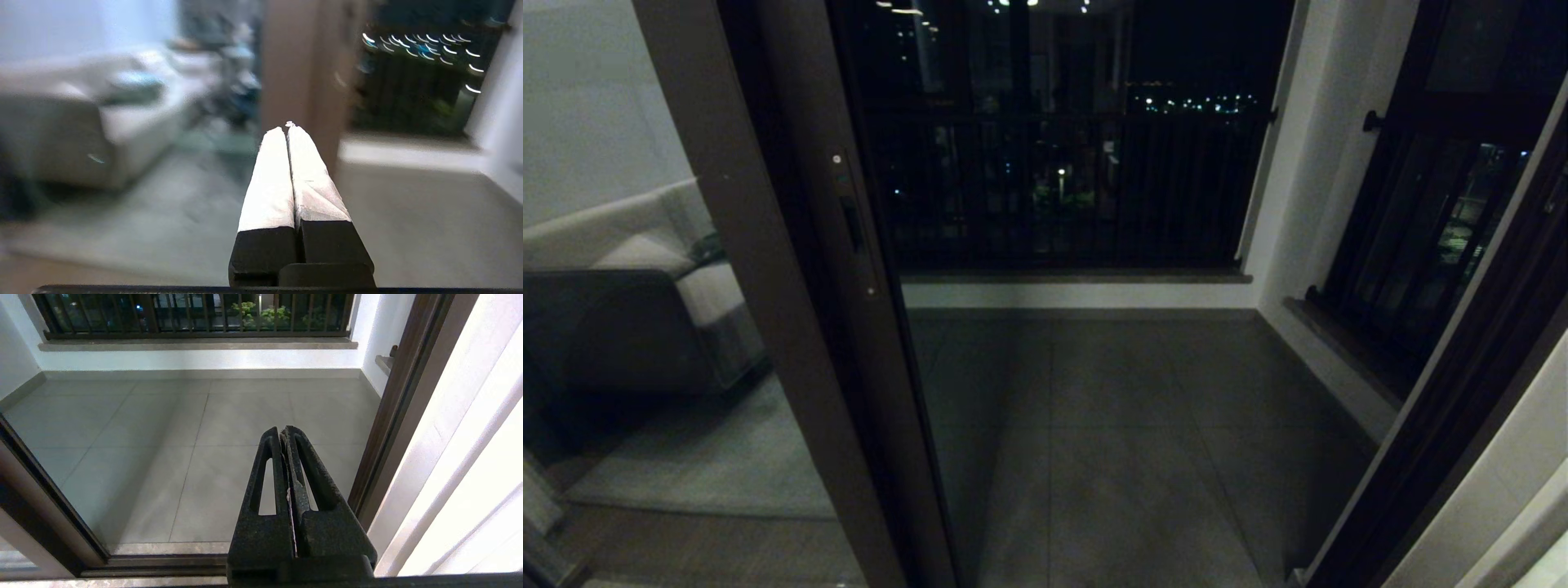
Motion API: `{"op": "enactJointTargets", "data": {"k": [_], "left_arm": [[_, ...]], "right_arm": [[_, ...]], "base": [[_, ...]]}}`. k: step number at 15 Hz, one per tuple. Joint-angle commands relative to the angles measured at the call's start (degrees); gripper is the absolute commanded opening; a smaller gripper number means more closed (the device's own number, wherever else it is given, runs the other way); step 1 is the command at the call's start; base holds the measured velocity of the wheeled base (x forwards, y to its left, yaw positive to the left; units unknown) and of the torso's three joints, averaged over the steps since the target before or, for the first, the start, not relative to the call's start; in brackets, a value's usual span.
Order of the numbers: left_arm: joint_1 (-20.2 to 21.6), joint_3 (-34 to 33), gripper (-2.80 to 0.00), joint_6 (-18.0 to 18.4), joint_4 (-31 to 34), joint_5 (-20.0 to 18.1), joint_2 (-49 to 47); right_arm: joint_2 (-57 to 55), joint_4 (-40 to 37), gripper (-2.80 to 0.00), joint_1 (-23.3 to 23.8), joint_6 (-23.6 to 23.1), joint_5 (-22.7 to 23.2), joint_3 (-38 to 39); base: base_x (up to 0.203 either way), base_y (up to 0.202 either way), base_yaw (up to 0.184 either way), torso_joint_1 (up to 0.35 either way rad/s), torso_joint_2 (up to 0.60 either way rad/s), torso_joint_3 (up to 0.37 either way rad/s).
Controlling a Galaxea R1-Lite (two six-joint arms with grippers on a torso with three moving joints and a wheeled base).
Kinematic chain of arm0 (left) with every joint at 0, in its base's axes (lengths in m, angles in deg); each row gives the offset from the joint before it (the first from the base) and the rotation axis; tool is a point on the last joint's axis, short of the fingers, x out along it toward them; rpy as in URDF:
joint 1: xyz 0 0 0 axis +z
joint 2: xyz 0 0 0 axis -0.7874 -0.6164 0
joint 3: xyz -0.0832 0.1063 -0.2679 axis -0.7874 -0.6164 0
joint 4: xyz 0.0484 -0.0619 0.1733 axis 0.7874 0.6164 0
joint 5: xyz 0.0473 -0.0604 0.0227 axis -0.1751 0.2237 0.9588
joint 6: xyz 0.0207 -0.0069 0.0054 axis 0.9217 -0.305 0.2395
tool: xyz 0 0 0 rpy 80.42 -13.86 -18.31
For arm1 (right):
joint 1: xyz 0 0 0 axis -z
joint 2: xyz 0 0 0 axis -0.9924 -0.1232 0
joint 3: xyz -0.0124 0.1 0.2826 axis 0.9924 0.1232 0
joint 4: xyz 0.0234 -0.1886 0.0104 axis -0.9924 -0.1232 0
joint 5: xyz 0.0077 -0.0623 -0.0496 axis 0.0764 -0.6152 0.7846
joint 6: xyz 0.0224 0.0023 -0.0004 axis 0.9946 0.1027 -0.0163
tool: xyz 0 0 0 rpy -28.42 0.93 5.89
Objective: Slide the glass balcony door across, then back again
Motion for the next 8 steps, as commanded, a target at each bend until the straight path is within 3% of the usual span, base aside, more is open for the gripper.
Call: {"op": "enactJointTargets", "data": {"k": [1,4,6,8], "left_arm": [[-0.63,-1.36,-2.80,1.44,9.48,-1.19,9.01],[-0.74,-1.80,-2.80,-2.21,23.37,-7.28,9.47],[-0.75,-1.70,-2.80,-4.91,23.73,-7.20,9.43],[-0.75,-1.17,-2.80,-18.46,25.73,-5.96,9.40]], "right_arm": [[-0.05,0.00,-2.80,0.00,0.01,0.05,0.00],[-0.05,0.00,-2.80,0.00,-0.07,0.05,0.00],[-0.05,0.00,-2.80,0.00,0.02,0.05,0.00],[-0.05,0.00,-2.80,0.00,0.02,0.05,0.00]], "base": [[0.000,0.000,0.000,0.000,0.00,0.000],[0.000,0.000,0.000,0.000,0.00,0.000],[0.000,0.000,0.000,0.000,0.00,0.000],[0.000,0.000,0.000,0.000,0.00,0.000]]}}
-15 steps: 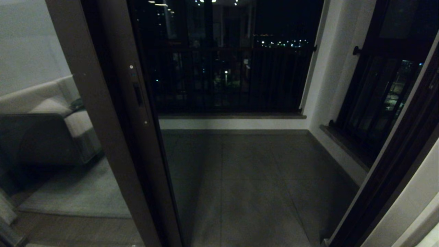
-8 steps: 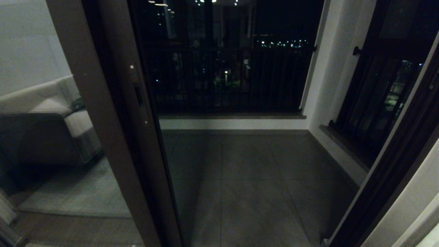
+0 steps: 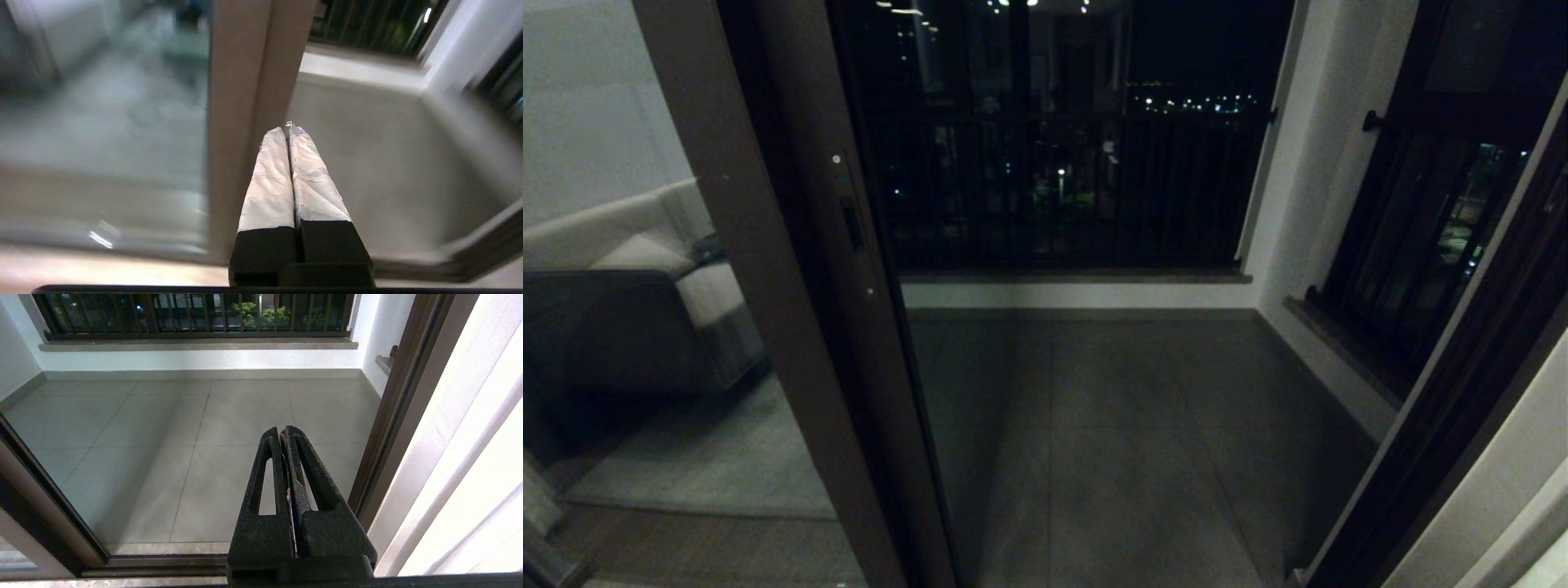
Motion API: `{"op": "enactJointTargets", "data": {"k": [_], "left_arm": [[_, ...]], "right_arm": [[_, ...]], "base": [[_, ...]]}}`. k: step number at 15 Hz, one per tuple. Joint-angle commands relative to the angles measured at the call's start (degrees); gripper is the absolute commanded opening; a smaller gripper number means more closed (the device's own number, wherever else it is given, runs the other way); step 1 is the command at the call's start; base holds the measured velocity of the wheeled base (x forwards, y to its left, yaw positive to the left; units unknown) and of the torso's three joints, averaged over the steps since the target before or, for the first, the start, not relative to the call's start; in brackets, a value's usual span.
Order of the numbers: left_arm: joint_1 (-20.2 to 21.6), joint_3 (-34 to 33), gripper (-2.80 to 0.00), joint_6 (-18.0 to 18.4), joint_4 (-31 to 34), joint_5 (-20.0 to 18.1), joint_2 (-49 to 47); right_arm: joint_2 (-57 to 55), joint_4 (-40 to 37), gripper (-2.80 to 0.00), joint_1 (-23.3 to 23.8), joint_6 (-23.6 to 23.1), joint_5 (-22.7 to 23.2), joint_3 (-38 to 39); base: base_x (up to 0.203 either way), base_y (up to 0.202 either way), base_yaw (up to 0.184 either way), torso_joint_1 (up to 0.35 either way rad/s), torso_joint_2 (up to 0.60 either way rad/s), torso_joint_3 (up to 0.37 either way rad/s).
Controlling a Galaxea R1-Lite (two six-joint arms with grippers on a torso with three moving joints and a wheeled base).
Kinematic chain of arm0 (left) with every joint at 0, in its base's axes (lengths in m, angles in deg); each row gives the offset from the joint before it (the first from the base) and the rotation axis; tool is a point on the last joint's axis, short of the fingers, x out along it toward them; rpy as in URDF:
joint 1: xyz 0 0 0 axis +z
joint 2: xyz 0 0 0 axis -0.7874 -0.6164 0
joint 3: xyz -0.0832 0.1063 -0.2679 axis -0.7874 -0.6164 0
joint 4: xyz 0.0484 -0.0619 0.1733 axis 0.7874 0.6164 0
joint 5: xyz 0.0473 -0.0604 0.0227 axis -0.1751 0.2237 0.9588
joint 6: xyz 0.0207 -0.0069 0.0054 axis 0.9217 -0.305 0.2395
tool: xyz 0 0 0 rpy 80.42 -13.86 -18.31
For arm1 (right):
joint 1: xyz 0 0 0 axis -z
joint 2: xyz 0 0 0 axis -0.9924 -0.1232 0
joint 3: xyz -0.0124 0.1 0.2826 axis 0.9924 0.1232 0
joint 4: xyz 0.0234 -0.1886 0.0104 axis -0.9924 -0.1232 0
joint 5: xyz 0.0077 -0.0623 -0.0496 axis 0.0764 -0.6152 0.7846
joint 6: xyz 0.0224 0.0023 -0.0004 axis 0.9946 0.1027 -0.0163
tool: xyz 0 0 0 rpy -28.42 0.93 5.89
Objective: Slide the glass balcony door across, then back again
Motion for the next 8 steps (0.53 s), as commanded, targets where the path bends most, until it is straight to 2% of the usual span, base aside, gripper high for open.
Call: {"op": "enactJointTargets", "data": {"k": [1,2,5,6,7,8], "left_arm": [[0.00,0.86,-2.80,-11.19,2.52,0.74,0.06],[0.00,1.05,-2.80,-9.16,2.93,0.96,0.07],[0.00,0.30,-2.80,13.30,2.01,0.59,0.12],[0.00,-0.24,-2.80,17.60,1.15,-1.99,0.12],[0.00,-0.49,-2.80,17.39,0.69,-2.73,0.13],[0.00,-0.50,-2.80,14.39,0.65,-2.06,0.13]], "right_arm": [[-0.05,0.00,-2.80,0.00,-0.03,0.02,0.00],[-0.05,0.00,-2.80,0.00,0.24,0.02,0.00],[-0.05,0.09,-2.80,0.00,0.76,-0.06,0.00],[-0.05,0.00,-2.80,0.00,0.85,-0.06,0.00],[-0.05,0.09,-2.80,0.00,0.85,-0.06,0.00],[-0.05,0.00,-2.80,0.00,0.85,-0.06,0.00]], "base": [[0.000,0.000,0.000,0.000,0.00,0.000],[0.000,0.000,0.000,0.000,0.00,0.000],[0.000,0.000,0.000,0.000,0.00,0.000],[0.000,0.000,0.000,0.000,0.00,0.000],[0.000,0.000,0.000,0.000,0.00,0.000],[0.000,0.000,0.000,0.000,0.00,0.000]]}}
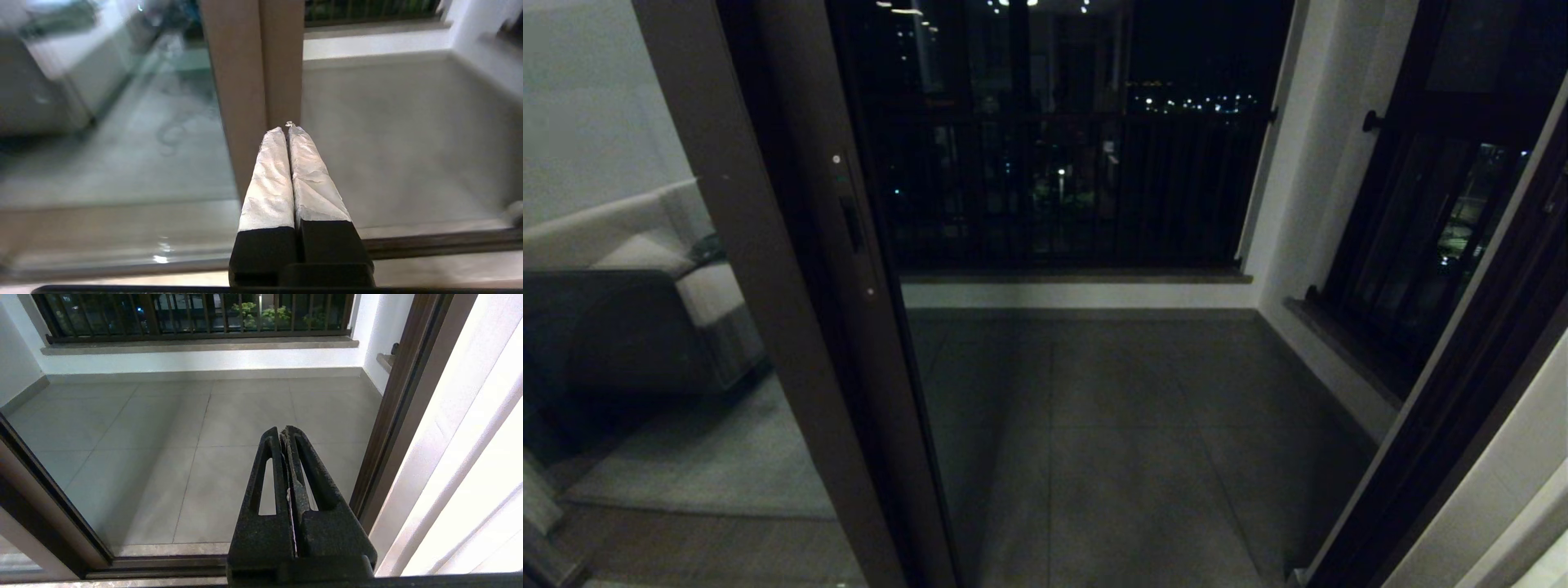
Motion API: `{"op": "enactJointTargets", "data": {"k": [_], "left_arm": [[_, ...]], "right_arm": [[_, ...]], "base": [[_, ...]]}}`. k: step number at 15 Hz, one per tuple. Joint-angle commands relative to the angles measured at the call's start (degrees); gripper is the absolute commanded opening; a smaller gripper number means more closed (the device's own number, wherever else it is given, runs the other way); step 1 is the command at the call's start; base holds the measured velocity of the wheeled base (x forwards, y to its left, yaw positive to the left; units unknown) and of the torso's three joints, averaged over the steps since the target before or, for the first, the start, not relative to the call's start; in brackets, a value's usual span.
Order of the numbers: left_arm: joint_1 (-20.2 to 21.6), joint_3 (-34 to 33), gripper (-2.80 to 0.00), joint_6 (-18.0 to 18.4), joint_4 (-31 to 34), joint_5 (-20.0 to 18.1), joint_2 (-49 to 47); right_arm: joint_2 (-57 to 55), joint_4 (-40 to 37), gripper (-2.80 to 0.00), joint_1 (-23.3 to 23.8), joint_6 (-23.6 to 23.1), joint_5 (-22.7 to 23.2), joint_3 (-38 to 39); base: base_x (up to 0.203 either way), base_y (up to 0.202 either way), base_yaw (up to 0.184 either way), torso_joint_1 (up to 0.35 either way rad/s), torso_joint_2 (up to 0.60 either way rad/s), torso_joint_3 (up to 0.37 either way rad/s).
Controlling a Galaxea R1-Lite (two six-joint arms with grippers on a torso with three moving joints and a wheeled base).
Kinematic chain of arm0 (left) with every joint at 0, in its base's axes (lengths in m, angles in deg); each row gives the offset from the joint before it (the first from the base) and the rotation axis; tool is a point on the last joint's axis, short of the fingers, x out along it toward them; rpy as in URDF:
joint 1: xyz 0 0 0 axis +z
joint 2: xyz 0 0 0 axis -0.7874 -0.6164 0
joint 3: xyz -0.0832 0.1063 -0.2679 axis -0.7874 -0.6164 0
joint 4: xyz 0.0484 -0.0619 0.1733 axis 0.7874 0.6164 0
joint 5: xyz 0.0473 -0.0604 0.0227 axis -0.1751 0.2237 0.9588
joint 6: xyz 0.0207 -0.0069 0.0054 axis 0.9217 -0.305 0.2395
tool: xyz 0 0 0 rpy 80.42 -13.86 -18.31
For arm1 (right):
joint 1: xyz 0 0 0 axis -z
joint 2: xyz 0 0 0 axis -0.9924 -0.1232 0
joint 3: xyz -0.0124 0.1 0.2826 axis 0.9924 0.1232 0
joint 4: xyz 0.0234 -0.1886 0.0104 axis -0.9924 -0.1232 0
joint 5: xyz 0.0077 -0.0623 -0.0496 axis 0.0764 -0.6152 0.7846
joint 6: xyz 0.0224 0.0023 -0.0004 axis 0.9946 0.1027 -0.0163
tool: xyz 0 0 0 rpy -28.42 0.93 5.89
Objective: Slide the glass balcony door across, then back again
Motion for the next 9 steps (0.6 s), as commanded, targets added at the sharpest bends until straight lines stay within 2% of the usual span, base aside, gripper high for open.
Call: {"op": "enactJointTargets", "data": {"k": [1,3,9], "left_arm": [[0.00,-0.31,-2.80,-2.85,0.07,1.12,-0.05],[0.00,-0.26,-2.80,-4.72,0.04,3.08,-0.05],[0.00,-0.26,-2.80,-4.72,0.04,3.08,-0.05]], "right_arm": [[-0.05,-0.03,-2.80,0.00,-0.12,0.04,0.00],[-0.05,0.05,-2.80,0.00,-0.12,0.04,0.00],[-0.05,-0.04,-2.80,0.00,-0.03,0.04,0.00]], "base": [[0.000,0.000,0.000,0.000,0.00,0.000],[0.000,0.000,0.000,0.000,0.00,0.000],[0.000,0.000,0.000,0.000,0.00,0.000]]}}
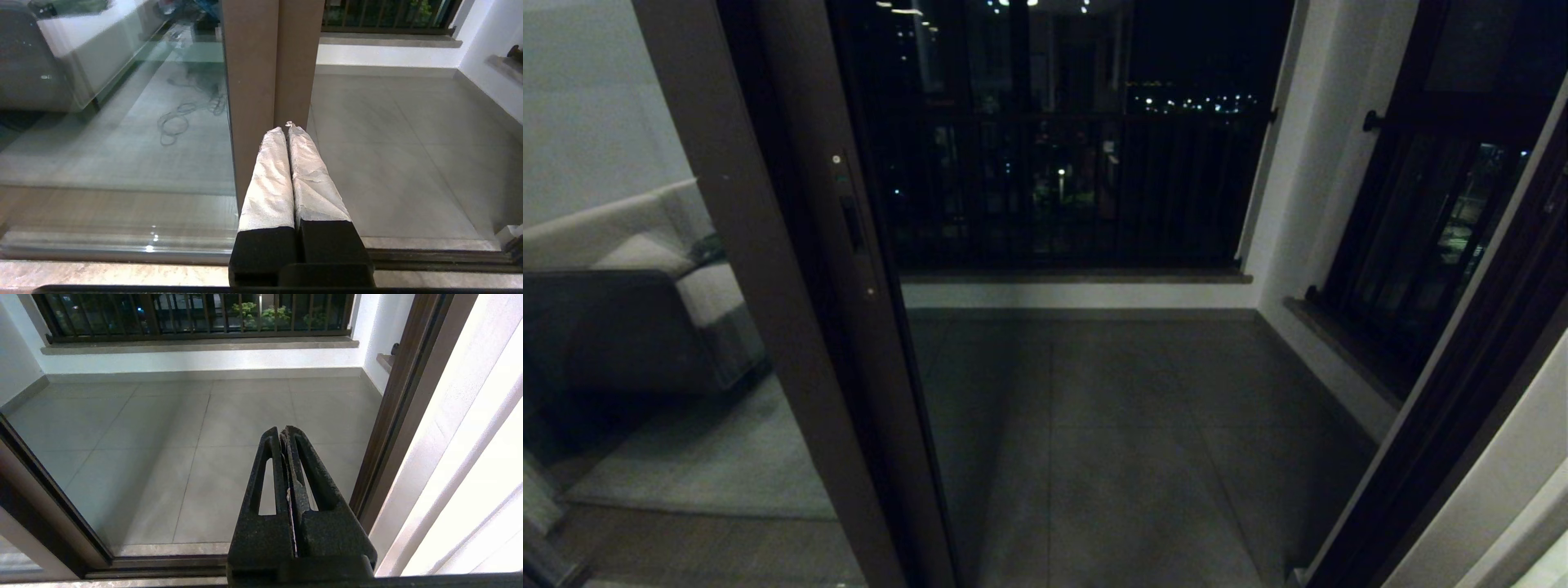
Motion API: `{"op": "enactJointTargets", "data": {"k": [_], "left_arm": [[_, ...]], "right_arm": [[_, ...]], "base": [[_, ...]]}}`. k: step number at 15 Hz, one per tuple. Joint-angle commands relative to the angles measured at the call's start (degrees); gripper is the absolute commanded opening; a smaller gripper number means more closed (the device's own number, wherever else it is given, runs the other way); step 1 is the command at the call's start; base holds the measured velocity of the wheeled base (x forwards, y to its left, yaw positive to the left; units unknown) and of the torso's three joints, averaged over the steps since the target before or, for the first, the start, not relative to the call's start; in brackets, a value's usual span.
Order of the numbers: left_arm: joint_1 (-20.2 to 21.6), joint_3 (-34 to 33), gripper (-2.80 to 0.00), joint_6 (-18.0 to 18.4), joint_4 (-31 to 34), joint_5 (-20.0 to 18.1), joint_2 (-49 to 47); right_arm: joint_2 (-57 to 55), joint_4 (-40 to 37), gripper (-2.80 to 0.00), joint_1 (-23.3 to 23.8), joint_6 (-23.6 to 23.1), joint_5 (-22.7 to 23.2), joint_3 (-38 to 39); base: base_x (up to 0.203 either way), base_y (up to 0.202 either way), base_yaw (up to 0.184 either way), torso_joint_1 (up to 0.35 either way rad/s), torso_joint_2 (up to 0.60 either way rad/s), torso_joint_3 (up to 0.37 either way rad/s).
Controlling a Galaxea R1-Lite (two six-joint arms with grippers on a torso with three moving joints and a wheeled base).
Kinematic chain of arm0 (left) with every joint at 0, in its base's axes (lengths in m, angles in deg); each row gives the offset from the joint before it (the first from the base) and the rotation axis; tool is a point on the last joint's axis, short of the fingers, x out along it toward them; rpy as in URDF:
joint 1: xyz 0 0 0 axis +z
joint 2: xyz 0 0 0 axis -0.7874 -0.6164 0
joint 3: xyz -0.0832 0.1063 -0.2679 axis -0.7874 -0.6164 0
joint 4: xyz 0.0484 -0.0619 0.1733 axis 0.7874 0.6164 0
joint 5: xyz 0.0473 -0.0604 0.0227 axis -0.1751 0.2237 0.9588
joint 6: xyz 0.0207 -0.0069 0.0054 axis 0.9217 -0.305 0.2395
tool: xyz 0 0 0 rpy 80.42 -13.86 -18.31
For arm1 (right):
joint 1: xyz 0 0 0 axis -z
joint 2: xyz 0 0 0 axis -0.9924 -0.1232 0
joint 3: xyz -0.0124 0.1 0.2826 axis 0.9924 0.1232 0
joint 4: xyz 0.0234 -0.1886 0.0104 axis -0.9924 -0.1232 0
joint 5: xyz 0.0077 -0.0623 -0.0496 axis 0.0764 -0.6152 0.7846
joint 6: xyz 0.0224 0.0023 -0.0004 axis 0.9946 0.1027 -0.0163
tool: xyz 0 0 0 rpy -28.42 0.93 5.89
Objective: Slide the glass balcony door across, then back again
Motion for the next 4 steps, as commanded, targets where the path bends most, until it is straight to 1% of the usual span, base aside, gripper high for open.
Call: {"op": "enactJointTargets", "data": {"k": [1,4], "left_arm": [[0.00,0.01,-2.80,-0.05,0.08,0.00,-0.05],[0.00,0.01,-2.80,0.01,0.08,0.00,-0.05]], "right_arm": [[-0.05,0.00,-2.80,0.00,-0.06,0.04,0.00],[-0.05,0.00,-2.80,0.00,0.03,0.04,0.00]], "base": [[0.000,0.000,0.000,0.000,0.00,0.000],[0.000,0.000,0.000,0.000,0.00,0.000]]}}
